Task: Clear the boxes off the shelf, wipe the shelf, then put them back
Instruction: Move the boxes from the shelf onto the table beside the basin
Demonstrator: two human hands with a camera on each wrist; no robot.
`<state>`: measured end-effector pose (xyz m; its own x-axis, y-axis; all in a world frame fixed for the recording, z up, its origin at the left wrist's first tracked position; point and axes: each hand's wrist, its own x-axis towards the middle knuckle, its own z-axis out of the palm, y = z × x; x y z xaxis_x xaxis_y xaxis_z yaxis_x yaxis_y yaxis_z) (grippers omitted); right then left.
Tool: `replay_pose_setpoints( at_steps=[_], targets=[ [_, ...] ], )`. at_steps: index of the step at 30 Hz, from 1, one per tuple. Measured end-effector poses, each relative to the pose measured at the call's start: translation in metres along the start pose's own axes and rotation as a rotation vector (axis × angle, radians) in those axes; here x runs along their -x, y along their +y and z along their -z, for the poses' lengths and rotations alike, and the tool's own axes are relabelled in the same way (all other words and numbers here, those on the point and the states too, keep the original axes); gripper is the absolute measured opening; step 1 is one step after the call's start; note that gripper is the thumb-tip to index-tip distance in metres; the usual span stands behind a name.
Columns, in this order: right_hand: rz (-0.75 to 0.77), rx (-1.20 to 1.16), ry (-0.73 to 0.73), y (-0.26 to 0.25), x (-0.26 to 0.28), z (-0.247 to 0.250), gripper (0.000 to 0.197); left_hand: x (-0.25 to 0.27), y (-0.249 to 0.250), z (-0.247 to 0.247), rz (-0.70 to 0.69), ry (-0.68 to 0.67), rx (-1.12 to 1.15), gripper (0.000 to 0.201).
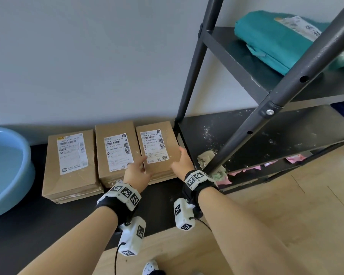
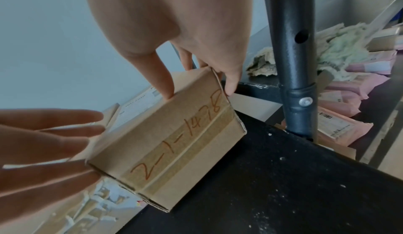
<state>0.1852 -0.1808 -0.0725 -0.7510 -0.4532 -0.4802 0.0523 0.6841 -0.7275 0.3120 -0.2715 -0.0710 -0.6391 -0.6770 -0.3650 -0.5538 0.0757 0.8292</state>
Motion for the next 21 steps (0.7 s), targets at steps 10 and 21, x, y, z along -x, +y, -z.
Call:
replay_pose_setpoints(
  at_steps=[10,21],
  targets=[
    [0.288,0.264,-0.047,0.026,0.017,0.006,0.05,0.037,0.01,-0.02,-0.003,0.099,-0.219,0.048],
    [0.48,0.415,-0.267,0.103,0.072,0.113,0.049,0.11,0.058,-0.114,0.004,0.194,-0.58,0.034]
  ],
)
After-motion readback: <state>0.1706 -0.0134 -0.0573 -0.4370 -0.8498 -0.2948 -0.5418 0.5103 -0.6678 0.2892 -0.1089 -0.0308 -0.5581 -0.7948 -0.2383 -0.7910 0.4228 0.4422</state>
